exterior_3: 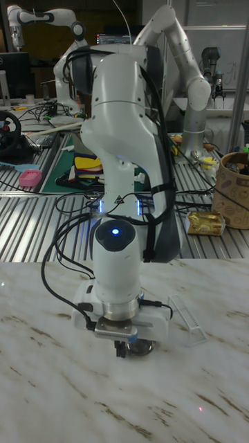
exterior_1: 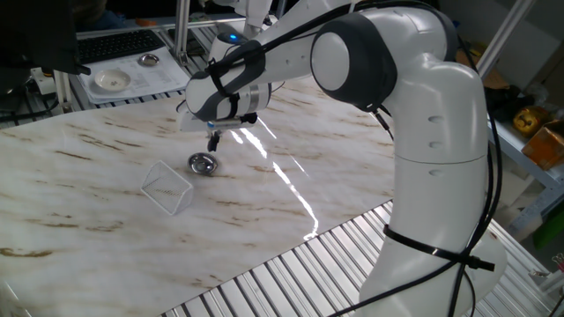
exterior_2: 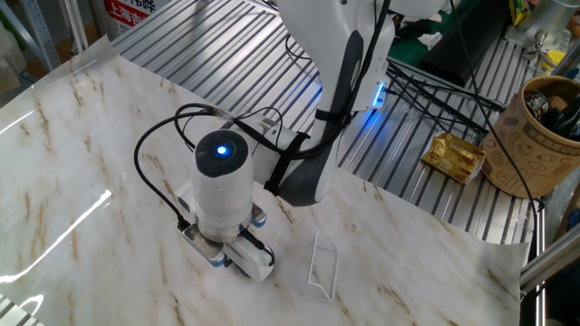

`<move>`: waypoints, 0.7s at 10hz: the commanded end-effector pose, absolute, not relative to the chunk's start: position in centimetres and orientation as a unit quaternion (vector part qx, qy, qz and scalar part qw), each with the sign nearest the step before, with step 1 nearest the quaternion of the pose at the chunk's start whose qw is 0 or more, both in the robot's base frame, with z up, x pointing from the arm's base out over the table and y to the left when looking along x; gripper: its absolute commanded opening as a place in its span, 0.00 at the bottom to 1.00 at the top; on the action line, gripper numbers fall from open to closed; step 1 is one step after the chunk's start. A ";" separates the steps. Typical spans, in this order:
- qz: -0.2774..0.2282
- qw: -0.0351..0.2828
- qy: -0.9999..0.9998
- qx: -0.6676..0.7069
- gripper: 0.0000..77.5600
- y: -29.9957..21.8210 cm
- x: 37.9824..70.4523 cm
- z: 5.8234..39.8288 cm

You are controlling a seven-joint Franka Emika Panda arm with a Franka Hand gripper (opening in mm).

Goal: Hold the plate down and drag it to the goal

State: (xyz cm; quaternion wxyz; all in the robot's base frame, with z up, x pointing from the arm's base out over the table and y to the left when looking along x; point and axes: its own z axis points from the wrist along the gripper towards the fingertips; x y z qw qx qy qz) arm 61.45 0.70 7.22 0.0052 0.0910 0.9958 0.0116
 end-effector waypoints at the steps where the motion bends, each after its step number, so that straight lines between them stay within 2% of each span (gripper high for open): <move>1: 0.012 0.007 0.996 0.087 0.00 0.5 61.6 7.0; 7: 0.007 0.009 0.996 0.086 0.00 0.9 60.5 6.3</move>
